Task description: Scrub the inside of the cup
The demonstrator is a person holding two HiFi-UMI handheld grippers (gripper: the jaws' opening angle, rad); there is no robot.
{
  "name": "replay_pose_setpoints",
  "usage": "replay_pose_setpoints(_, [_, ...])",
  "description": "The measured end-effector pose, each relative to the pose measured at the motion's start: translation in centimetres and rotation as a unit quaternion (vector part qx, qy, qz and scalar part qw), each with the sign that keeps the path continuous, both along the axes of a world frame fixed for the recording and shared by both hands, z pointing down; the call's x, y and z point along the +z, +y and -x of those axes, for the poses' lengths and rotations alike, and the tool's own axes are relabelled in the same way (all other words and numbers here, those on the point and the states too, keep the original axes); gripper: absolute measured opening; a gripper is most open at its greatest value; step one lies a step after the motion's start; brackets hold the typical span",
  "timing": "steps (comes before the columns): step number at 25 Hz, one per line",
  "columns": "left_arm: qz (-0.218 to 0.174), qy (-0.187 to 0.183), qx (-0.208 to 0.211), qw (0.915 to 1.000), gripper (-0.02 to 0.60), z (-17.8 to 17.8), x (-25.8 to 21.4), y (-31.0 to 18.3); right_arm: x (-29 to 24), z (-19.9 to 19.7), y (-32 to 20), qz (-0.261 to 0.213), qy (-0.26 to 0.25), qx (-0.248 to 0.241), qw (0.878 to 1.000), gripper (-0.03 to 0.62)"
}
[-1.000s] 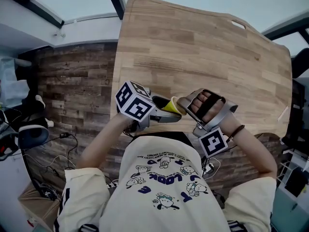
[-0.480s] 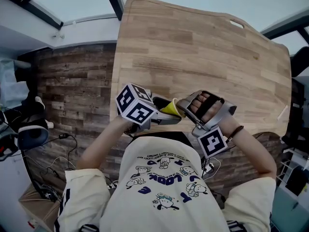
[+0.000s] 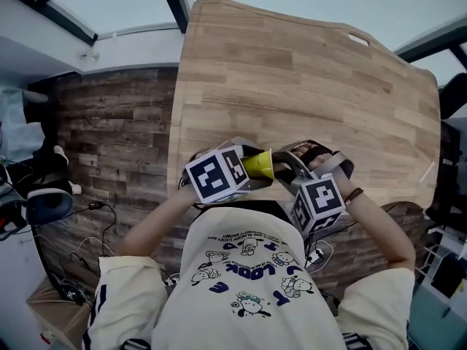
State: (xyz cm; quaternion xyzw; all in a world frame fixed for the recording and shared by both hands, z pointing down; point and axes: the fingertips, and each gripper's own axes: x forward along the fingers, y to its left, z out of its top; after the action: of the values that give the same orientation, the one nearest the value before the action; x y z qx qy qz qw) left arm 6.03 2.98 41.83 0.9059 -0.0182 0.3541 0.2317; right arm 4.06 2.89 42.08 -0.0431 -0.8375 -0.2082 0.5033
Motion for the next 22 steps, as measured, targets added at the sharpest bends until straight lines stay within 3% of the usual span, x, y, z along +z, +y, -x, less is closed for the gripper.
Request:
replay_pose_setpoints(4, [-0.062, -0.035, 0.027, 0.9971, 0.301, 0.0, 0.1, 0.0, 0.1, 0.0, 0.0, 0.083, -0.025, 0.062, 0.994, 0.089])
replay_pose_setpoints(12, [-0.131, -0.079, 0.063, 0.9863, 0.301, -0.1, 0.7, 0.4, 0.6, 0.0, 0.5, 0.185, -0.047, 0.128, 0.973, 0.089])
replay_pose_setpoints(17, [-0.191, -0.104, 0.094, 0.9715, 0.301, 0.0, 0.7, 0.7, 0.6, 0.1, 0.9, 0.274, -0.071, 0.172, 0.944, 0.087])
replay_pose_setpoints(22, [-0.239, -0.116, 0.116, 0.9570, 0.301, -0.5, 0.4, 1.3, 0.4, -0.5, 1.3, 0.376, -0.083, 0.202, 0.901, 0.087])
